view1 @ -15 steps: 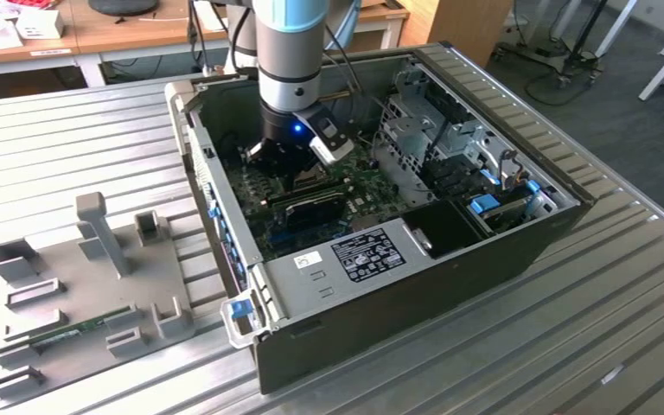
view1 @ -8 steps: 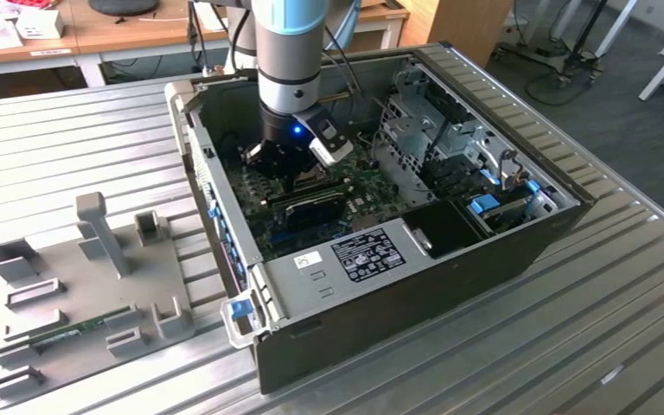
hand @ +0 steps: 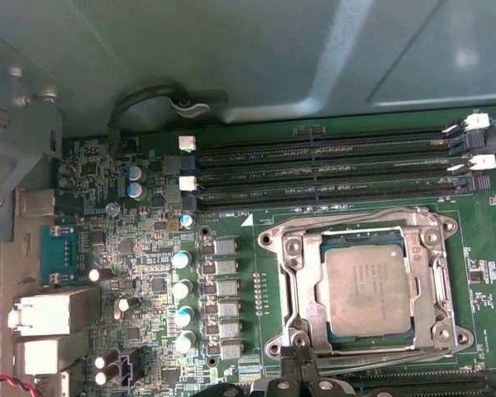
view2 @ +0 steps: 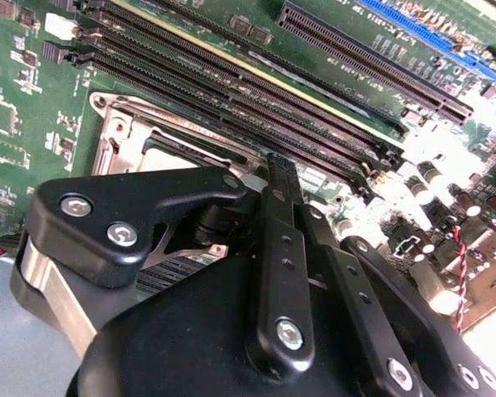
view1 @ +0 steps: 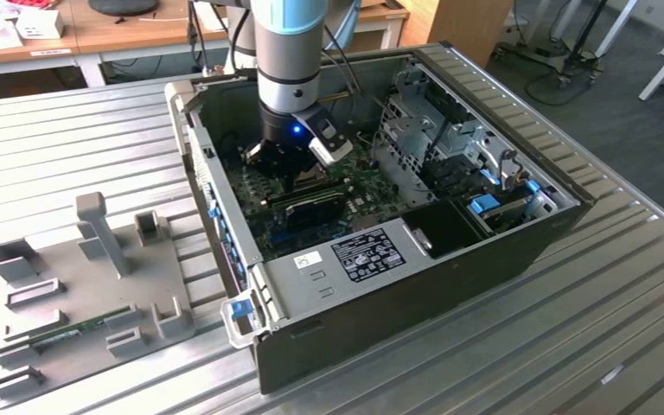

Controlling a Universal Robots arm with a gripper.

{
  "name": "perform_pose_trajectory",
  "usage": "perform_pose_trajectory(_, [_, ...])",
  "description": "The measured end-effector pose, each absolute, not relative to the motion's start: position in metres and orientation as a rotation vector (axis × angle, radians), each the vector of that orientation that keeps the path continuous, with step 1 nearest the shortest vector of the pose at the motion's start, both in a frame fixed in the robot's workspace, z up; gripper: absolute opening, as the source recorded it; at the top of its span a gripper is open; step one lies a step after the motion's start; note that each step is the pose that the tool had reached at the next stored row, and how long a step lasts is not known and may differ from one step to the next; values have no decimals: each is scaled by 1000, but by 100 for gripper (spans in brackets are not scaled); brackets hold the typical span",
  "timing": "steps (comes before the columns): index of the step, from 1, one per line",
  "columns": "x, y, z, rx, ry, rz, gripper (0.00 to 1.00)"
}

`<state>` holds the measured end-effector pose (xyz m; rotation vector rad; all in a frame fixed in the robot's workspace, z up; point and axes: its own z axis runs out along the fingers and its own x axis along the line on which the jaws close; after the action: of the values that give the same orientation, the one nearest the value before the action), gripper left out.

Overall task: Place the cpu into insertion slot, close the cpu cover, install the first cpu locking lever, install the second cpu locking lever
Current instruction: 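Install the second cpu locking lever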

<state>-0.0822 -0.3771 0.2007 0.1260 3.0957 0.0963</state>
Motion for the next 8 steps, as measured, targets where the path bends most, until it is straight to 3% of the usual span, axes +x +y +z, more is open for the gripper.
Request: perform_pose_trajectory(8, [-86, -376, 200, 124, 3078, 97, 10])
